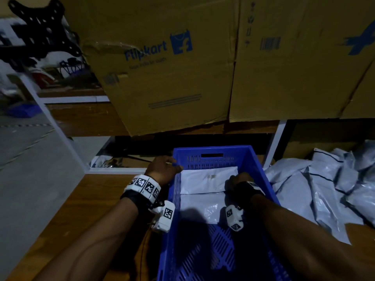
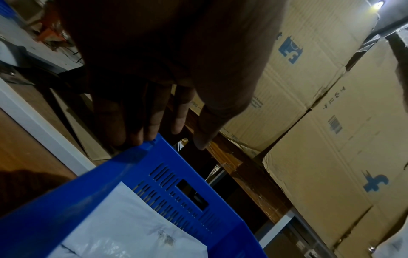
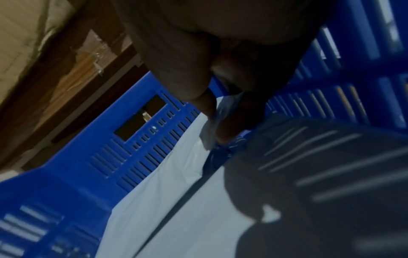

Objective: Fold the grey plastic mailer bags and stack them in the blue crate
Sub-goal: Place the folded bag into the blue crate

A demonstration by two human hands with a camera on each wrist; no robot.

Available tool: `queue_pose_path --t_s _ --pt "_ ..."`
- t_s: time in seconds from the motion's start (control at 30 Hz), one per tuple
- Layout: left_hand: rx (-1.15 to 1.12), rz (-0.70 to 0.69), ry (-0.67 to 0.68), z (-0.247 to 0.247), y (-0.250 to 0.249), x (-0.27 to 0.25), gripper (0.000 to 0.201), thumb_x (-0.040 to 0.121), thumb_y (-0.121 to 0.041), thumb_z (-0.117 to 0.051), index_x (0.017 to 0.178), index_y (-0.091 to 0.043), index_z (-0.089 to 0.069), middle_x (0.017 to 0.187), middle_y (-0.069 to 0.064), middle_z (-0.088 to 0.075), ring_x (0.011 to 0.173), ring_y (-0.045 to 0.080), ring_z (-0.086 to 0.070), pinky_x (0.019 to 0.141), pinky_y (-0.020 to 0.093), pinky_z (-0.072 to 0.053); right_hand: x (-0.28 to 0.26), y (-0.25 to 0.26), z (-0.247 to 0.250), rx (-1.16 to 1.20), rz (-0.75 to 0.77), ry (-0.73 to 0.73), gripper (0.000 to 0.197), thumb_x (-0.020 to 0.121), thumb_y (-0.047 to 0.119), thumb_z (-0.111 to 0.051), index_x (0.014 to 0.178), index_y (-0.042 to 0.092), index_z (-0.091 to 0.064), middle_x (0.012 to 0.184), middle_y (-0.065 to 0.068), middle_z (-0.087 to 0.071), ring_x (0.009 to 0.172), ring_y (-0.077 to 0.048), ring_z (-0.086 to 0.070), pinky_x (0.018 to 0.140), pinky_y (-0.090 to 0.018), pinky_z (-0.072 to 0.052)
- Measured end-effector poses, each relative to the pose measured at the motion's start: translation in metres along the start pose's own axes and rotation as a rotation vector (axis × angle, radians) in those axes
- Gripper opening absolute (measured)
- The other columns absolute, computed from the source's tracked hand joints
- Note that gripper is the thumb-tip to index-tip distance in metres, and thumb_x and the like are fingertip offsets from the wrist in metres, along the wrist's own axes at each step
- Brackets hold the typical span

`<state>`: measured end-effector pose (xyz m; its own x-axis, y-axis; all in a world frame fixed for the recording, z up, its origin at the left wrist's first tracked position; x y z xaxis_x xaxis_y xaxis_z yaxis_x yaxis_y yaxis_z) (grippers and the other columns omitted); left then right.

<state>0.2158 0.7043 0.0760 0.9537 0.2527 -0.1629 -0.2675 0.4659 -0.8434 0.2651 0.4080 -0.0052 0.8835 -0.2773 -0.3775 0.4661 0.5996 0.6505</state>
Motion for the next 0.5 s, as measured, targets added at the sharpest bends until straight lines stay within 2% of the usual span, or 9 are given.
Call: queue_pose_path --t_s 0.07,0.13,0.2,0.27,0.33,0.43,0.5 --pt "0.006 -0.013 0.012 0.001 -0.001 0.0 0.028 0.078 -0.036 -0.087 0.094 -0.026 -0.067 0.089 0.007 -0.07 0.062 0.025 -0.063 0.062 0.029 -0.048 -0.005 0.003 0.0 -0.036 0.023 -0.011 0.024 0.092 0.028 -0.066 0.104 0.008 -0.071 0.101 -0.015 -0.072 0.094 -0.036 -0.069 0.086 -0.044 -0.059" --pt "0.014 -0.021 0.014 0.001 -0.003 -0.001 0.029 0.078 -0.037 -0.087 0.095 -0.027 -0.067 0.092 0.006 -0.069 0.077 0.032 -0.069 0.065 0.03 -0.049 -0.006 0.005 -0.001 -0.102 0.085 -0.029 0.028 0.085 0.035 -0.069 0.1 0.012 -0.066 0.101 -0.015 -0.071 0.088 -0.037 -0.069 0.084 -0.052 -0.06" --pt "0.007 -0.03 0.014 0.001 -0.004 -0.002 0.029 0.08 -0.034 -0.087 0.098 -0.025 -0.067 0.097 0.007 -0.07 0.072 0.03 -0.067 0.059 0.029 -0.049 -0.016 0.011 0.001 -0.317 0.149 -0.061 0.039 0.085 0.04 -0.066 0.112 0.014 -0.057 0.119 -0.014 -0.061 0.099 -0.04 -0.066 0.09 -0.053 -0.057" --pt "-0.009 -0.049 0.014 0.001 -0.005 -0.003 0.028 0.082 -0.029 -0.086 0.1 -0.022 -0.066 0.1 0.009 -0.071 0.062 0.023 -0.062 0.051 0.029 -0.048 -0.027 0.018 -0.002 -0.461 0.28 -0.076 0.04 0.094 0.04 -0.058 0.127 0.019 -0.051 0.133 -0.013 -0.045 0.113 -0.042 -0.06 0.096 -0.054 -0.052" --pt "-0.018 -0.066 0.015 0.001 -0.004 -0.003 0.028 0.083 -0.027 -0.085 0.101 -0.022 -0.065 0.104 0.011 -0.071 0.062 0.022 -0.062 0.052 0.03 -0.049 -0.034 0.025 -0.01 -0.582 0.439 -0.035 0.041 0.099 0.041 -0.052 0.137 0.024 -0.051 0.144 -0.009 -0.04 0.125 -0.04 -0.052 0.1 -0.053 -0.049" --pt "-0.001 -0.079 0.014 0.005 -0.005 -0.008 0.031 0.079 -0.034 -0.087 0.1 -0.027 -0.066 0.103 0.006 -0.071 0.076 0.027 -0.069 0.061 0.037 -0.058 -0.036 0.033 -0.031 -0.764 0.623 0.036 0.044 0.098 0.053 -0.046 0.135 0.029 -0.05 0.146 0.0 -0.041 0.132 -0.037 -0.034 0.102 -0.055 -0.041" --pt "0.002 -0.08 0.013 0.008 -0.002 -0.008 0.035 0.071 -0.041 -0.089 0.096 -0.029 -0.067 0.102 0.005 -0.073 0.088 0.027 -0.072 0.077 0.045 -0.063 -0.038 0.039 -0.044 -0.857 0.627 0.085 0.045 0.097 0.058 -0.039 0.131 0.031 -0.051 0.141 0.0 -0.042 0.132 -0.038 -0.031 0.101 -0.058 -0.035"
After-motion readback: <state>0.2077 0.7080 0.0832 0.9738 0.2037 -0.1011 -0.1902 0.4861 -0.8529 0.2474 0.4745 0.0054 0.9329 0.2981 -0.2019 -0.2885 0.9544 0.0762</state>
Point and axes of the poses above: each hand's wrist, its own x-axis towards the middle knuckle, its own z-axis out of the back of the hand, y = z × x, the point moved 1 cm from there along x, towards the middle knuckle
